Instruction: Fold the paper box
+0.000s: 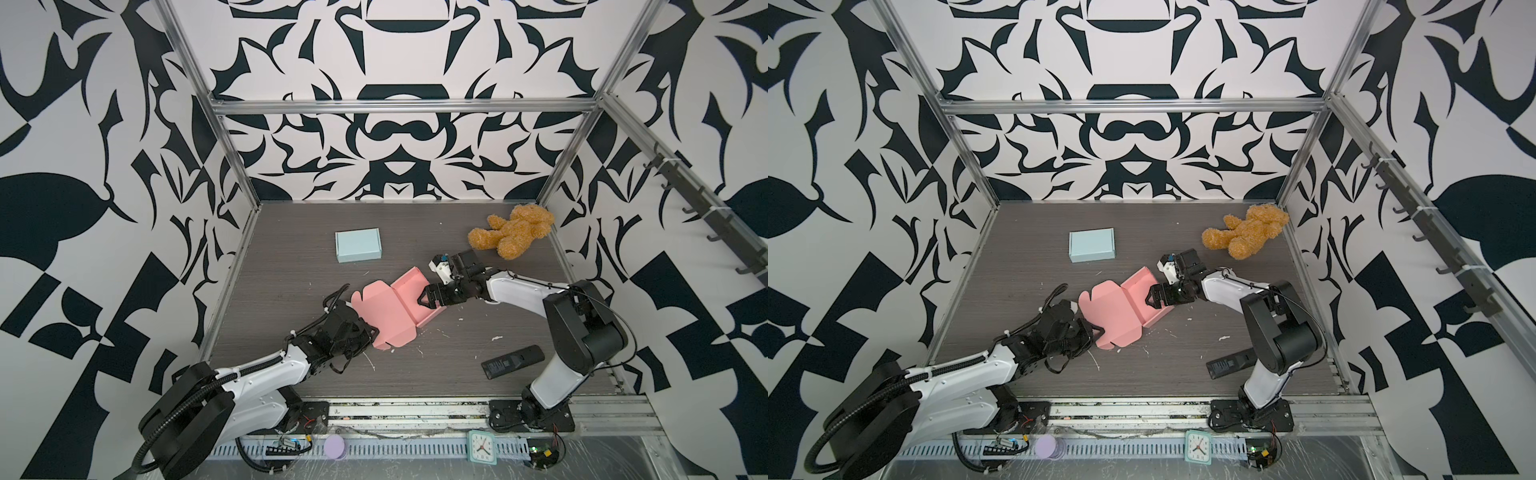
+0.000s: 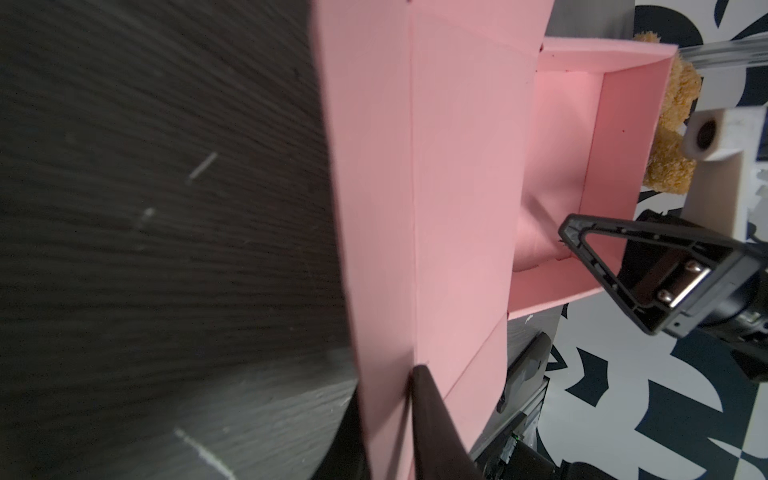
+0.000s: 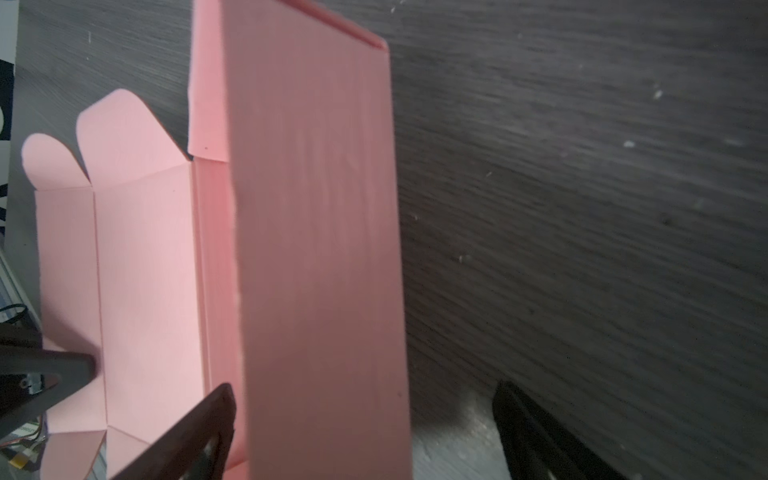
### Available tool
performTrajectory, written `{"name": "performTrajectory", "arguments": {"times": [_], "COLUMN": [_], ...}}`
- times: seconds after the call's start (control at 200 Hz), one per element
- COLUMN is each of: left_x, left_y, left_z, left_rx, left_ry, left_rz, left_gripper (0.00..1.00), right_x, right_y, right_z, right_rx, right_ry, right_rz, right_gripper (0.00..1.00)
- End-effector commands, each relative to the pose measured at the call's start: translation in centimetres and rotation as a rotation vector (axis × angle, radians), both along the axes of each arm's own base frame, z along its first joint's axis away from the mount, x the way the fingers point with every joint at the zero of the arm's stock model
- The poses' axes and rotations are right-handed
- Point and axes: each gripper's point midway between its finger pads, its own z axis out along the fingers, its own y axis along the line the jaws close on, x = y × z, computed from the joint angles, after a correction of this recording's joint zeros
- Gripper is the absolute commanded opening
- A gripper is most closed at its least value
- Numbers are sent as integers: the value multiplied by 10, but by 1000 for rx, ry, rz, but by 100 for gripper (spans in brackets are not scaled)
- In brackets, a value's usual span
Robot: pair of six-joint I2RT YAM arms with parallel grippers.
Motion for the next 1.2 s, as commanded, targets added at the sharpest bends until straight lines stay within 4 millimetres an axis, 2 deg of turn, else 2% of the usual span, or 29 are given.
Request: {"name": "performTrajectory", "arguments": {"times": [0.0,0.16,0.365,0.45,0.5,0.58,0.66,0.775,0.925,1.06,1.195], "left_x": [5,6,8,7,7,6,6,9,16,15,14], "left_y": [4,5,1,4,5,6,9,14,10,6,1], "left_z": [8,15,28,33,37,45,51,60,82,95,108], "left_rx": [27,58,93,115,128,156,193,235,235,287,302], "left_ry": [-12,-31,-44,-53,-64,-78,-78,-82,-137,-152,-179], "left_rz": [20,-4,-46,-58,-71,-108,-153,-213,-323,-471,-579], "left_gripper": [17,15,13,12,10,9,9,8,8,9,9], "right_x": [2,-2,-7,-7,-6,-2,-1,0,7,16,18], "right_y": [-4,-12,-23,-35,-49,-61,-63,-48,-13,19,39], "right_z": [18,24,46,55,58,74,93,115,128,144,156], "right_rx": [6,-8,-36,-80,-154,-202,-179,-51,138,307,402], "right_ry": [-52,-78,-127,-169,-199,-275,-353,-429,-447,-461,-527], "right_rz": [-17,-44,-64,-97,-123,-145,-162,-145,-68,20,134], "right_gripper": [99,99,99,99,99,100,100,100,100,100,99]}}
